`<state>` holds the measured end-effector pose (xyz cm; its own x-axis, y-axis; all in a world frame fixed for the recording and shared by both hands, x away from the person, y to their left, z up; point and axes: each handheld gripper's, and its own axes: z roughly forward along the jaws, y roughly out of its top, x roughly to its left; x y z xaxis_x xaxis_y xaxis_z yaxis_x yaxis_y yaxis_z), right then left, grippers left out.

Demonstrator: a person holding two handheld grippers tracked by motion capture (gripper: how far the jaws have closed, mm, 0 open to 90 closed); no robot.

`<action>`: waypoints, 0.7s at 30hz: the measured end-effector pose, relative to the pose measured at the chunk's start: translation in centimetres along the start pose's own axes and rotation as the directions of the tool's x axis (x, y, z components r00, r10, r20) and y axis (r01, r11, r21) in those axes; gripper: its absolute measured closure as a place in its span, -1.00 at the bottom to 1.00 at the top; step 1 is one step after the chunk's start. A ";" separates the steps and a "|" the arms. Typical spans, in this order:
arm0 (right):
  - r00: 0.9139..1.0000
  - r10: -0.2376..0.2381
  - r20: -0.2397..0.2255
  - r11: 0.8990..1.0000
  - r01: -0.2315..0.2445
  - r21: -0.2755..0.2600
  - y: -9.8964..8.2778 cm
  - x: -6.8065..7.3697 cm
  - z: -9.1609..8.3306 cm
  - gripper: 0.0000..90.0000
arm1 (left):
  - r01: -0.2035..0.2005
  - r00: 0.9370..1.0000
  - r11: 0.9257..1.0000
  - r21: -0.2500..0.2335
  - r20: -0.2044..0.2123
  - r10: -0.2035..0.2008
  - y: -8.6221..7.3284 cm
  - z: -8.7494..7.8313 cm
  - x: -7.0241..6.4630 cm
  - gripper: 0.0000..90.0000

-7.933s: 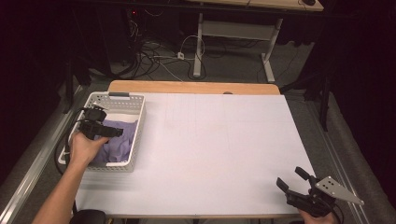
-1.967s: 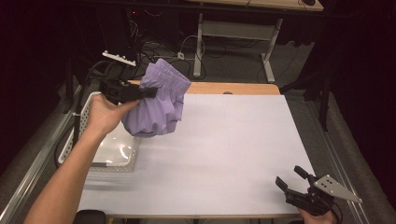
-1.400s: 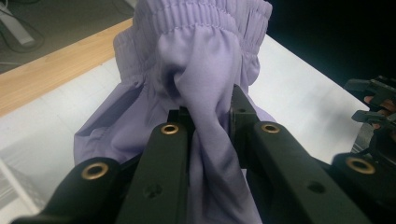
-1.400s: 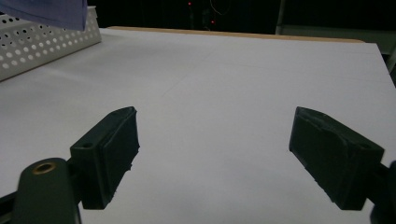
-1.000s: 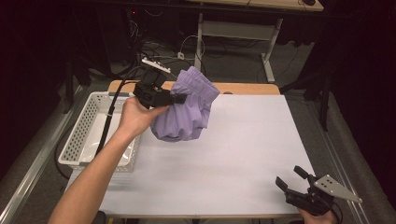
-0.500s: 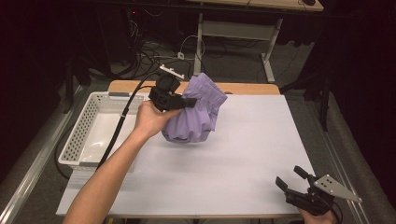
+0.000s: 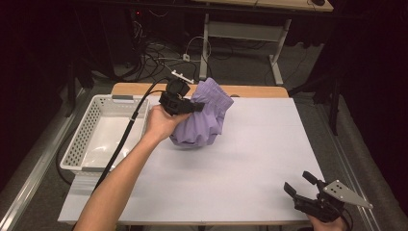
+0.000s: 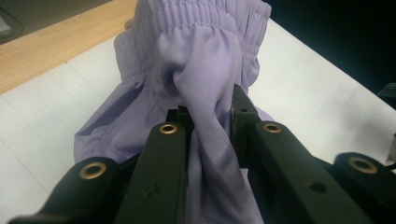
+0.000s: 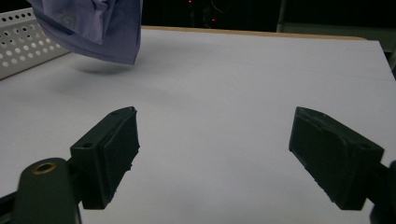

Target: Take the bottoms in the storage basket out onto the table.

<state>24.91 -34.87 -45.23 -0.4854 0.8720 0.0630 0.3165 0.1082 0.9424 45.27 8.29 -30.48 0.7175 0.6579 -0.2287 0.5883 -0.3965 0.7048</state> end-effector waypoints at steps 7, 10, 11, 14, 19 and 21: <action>1.000 -0.001 0.000 1.000 0.001 0.002 0.0 0.0 0.0 -0.63 | 0.027 1.000 1.000 0.002 -0.014 -0.027 -0.3 1.5 0.8 0.72; 1.000 0.000 0.001 1.000 0.000 0.002 0.0 0.0 0.0 -0.63 | 0.031 0.999 0.999 0.009 -0.031 -0.031 -0.5 2.3 1.1 0.71; 1.000 0.002 0.001 1.000 -0.002 0.002 0.0 0.0 0.0 -0.63 | 0.033 0.999 0.999 0.013 -0.037 -0.033 -0.6 2.5 1.3 0.72; 1.000 0.000 0.000 1.000 0.000 0.000 0.0 0.0 0.0 -0.63 | 0.046 0.998 0.999 0.017 -0.042 -0.045 -0.8 3.1 1.6 0.71; 1.000 -0.001 -0.002 1.000 0.001 -0.001 0.0 0.0 0.0 -0.63 | 0.069 0.996 0.997 0.021 -0.059 -0.068 -1.2 4.0 2.4 0.71; 1.000 -0.003 -0.003 1.000 0.003 -0.002 0.0 0.0 0.0 -0.63 | 0.080 0.995 0.997 0.018 -0.060 -0.079 -1.4 4.3 2.6 0.70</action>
<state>24.87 -34.92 -45.24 -0.4885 0.8704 0.0608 0.3133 0.1099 0.9433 47.95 7.82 -34.98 0.6452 0.7244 -0.2429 0.6506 -0.3543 0.6717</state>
